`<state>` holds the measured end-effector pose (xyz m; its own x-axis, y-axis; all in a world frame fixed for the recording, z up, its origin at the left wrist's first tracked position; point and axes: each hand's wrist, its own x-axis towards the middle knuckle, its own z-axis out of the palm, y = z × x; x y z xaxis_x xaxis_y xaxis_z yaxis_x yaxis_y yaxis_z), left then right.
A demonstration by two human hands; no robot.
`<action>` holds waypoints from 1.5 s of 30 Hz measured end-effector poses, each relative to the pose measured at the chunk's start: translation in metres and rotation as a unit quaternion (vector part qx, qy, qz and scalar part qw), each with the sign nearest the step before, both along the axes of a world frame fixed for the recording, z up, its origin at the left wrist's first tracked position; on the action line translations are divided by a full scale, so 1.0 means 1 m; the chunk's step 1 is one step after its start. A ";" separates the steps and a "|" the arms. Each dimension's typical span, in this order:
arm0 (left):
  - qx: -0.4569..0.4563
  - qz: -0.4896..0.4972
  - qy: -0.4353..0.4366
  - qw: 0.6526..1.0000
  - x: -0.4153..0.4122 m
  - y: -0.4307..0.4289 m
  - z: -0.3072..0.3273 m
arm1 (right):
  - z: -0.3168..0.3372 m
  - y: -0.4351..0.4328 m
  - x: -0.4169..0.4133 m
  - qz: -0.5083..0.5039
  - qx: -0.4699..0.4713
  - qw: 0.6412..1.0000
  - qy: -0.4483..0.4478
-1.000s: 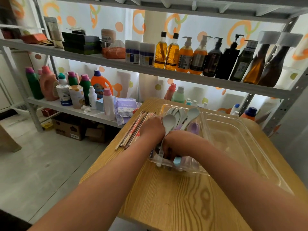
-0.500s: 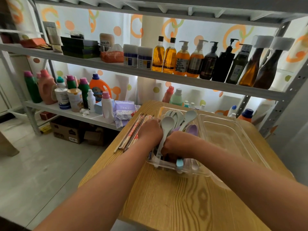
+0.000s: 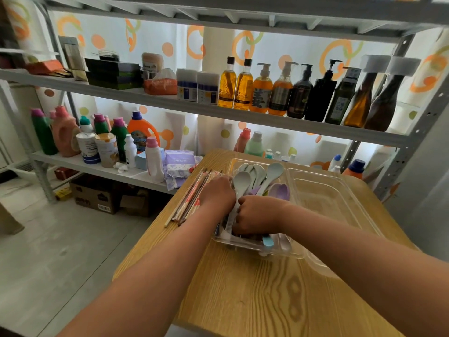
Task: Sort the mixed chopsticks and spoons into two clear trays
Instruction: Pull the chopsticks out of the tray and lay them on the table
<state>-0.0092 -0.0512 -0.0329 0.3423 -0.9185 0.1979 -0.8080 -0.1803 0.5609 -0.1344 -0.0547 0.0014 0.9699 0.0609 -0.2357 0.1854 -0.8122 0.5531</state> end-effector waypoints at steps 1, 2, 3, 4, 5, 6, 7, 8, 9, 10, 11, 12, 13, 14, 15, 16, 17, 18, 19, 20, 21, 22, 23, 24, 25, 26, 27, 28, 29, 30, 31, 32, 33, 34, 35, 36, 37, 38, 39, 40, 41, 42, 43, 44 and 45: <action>0.000 0.001 0.000 1.000 0.000 0.000 0.000 | 0.000 -0.002 -0.004 0.020 0.030 0.999 -0.033; 0.000 0.002 0.002 1.000 0.000 0.000 0.000 | 0.000 -0.004 -0.006 0.032 0.048 0.997 -0.055; 0.000 0.002 0.004 1.000 0.000 0.000 0.001 | 0.000 -0.006 -0.009 0.038 0.053 0.995 -0.069; 0.000 0.003 0.006 1.000 0.000 0.000 0.001 | 0.000 -0.007 -0.011 0.041 0.052 0.995 -0.080; -0.001 0.003 0.008 1.000 0.001 0.000 0.001 | 0.000 -0.007 -0.012 0.042 0.053 0.994 -0.086; -0.001 0.003 0.010 1.000 0.001 0.001 0.001 | 0.000 -0.007 -0.014 0.039 0.054 0.994 -0.090; -0.001 0.002 0.014 1.000 0.001 0.001 0.001 | 0.000 -0.008 -0.016 0.038 0.054 0.993 -0.095; -0.001 0.001 0.018 1.000 0.001 0.001 0.001 | 0.000 -0.008 -0.018 0.037 0.055 0.993 -0.100; -0.001 -0.001 0.023 1.000 0.001 0.001 0.001 | 0.000 -0.009 -0.021 0.039 0.057 0.992 -0.109; -0.002 -0.002 0.026 1.000 0.001 0.002 0.002 | 0.001 -0.008 -0.023 0.040 0.059 0.990 -0.119; -0.002 -0.005 0.028 1.000 0.001 0.002 0.002 | 0.002 -0.008 -0.026 0.043 0.060 0.988 -0.132; 0.000 -0.007 0.031 0.999 0.001 0.003 0.003 | 0.004 -0.008 -0.029 0.042 0.059 0.986 -0.149; 0.001 -0.010 0.038 0.999 0.001 0.003 0.003 | 0.006 -0.008 -0.032 0.037 0.055 0.983 -0.171; 0.002 -0.013 0.047 0.999 0.002 0.003 0.003 | 0.007 -0.008 -0.035 0.023 0.053 0.978 -0.199; 0.001 -0.018 0.056 0.998 0.002 0.004 0.003 | 0.008 -0.007 -0.037 0.003 0.061 0.969 -0.239; 0.000 -0.021 0.063 0.998 0.003 0.004 0.003 | 0.009 -0.006 -0.039 -0.022 0.089 0.952 -0.291; -0.002 -0.024 0.071 0.997 0.003 0.004 0.003 | 0.011 -0.004 -0.040 -0.047 0.135 0.924 -0.355; -0.003 -0.026 0.078 0.997 0.003 0.005 0.003 | 0.013 -0.001 -0.040 -0.065 0.183 0.887 -0.418; -0.003 -0.027 0.084 0.996 0.003 0.005 0.003 | 0.015 0.000 -0.039 -0.075 0.220 0.849 -0.475; -0.001 -0.028 0.089 0.996 0.002 0.005 0.003 | 0.018 0.002 -0.037 -0.085 0.243 0.815 -0.519; 0.000 -0.028 0.094 0.995 0.002 0.006 0.003 | 0.021 0.004 -0.035 -0.095 0.260 0.787 -0.552; -0.002 -0.029 0.105 0.994 0.002 0.006 0.003 | 0.024 0.005 -0.033 -0.103 0.275 0.763 -0.576; -0.005 -0.029 0.124 0.992 0.003 0.006 0.002 | 0.027 0.007 -0.030 -0.108 0.288 0.742 -0.595; -0.011 -0.027 0.145 0.989 0.003 0.006 0.002 | 0.031 0.008 -0.029 -0.109 0.301 0.724 -0.611; -0.021 -0.022 0.156 0.987 0.003 0.007 0.002 | 0.035 0.010 -0.027 -0.108 0.316 0.705 -0.626; -0.037 -0.015 0.152 0.988 0.004 0.008 0.003 | 0.038 0.012 -0.025 -0.105 0.331 0.686 -0.640; -0.055 -0.007 0.138 0.989 0.004 0.008 0.004 | 0.042 0.013 -0.023 -0.100 0.343 0.669 -0.652; -0.076 -0.003 0.128 0.989 0.003 0.010 0.006 | 0.045 0.015 -0.022 -0.095 0.350 0.657 -0.661; -0.094 -0.004 0.131 0.987 0.002 0.011 0.009 | 0.047 0.016 -0.020 -0.089 0.351 0.652 -0.666; -0.108 -0.012 0.149 0.983 0.001 0.013 0.014 | 0.048 0.016 -0.019 -0.085 0.346 0.654 -0.667; -0.116 -0.021 0.182 0.976 -0.001 0.015 0.019 | 0.047 0.017 -0.018 -0.079 0.336 0.663 -0.664; -0.120 -0.033 0.227 0.966 -0.001 0.016 0.026 | 0.046 0.017 -0.017 -0.075 0.323 0.679 -0.655; -0.121 -0.049 0.281 0.951 -0.001 0.017 0.033 | 0.044 0.017 -0.016 -0.072 0.308 0.700 -0.640; -0.116 -0.070 0.340 0.931 0.000 0.019 0.039 | 0.041 0.018 -0.015 -0.067 0.294 0.724 -0.621; -0.103 -0.092 0.396 0.908 0.000 0.022 0.044 | 0.037 0.017 -0.014 -0.058 0.281 0.747 -0.599; -0.089 -0.112 0.444 0.885 0.001 0.025 0.048 | 0.034 0.017 -0.013 -0.047 0.271 0.769 -0.578; -0.076 -0.128 0.475 0.867 0.003 0.028 0.050 | 0.031 0.017 -0.013 -0.037 0.263 0.787 -0.557; -0.068 -0.139 0.489 0.858 0.005 0.031 0.051 | 0.028 0.017 -0.012 -0.030 0.257 0.802 -0.538; -0.062 -0.143 0.492 0.856 0.007 0.032 0.050 | 0.026 0.016 -0.012 -0.025 0.254 0.813 -0.523; -0.057 -0.138 0.486 0.861 0.010 0.032 0.049 | 0.024 0.015 -0.011 -0.024 0.249 0.822 -0.512; -0.050 -0.127 0.473 0.870 0.013 0.031 0.047 | 0.021 0.015 -0.010 -0.027 0.239 0.829 -0.505; -0.045 -0.119 0.464 0.877 0.017 0.030 0.046 | 0.019 0.016 -0.008 -0.035 0.231 0.836 -0.497; -0.050 -0.117 0.468 0.874 0.021 0.029 0.043 | 0.017 0.016 -0.006 -0.049 0.228 0.841 -0.488; -0.062 -0.117 0.484 0.865 0.024 0.027 0.041 | 0.016 0.017 -0.005 -0.066 0.231 0.843 -0.482; -0.073 -0.107 0.493 0.861 0.027 0.025 0.038 | 0.014 0.017 -0.005 -0.084 0.239 0.839 -0.481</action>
<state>0.0183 -0.0257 0.0054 0.2368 -0.9712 0.0277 0.0667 0.0447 0.9968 -0.1394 -0.0375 0.0156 0.7021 -0.2320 0.6733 -0.2999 -0.9538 -0.0159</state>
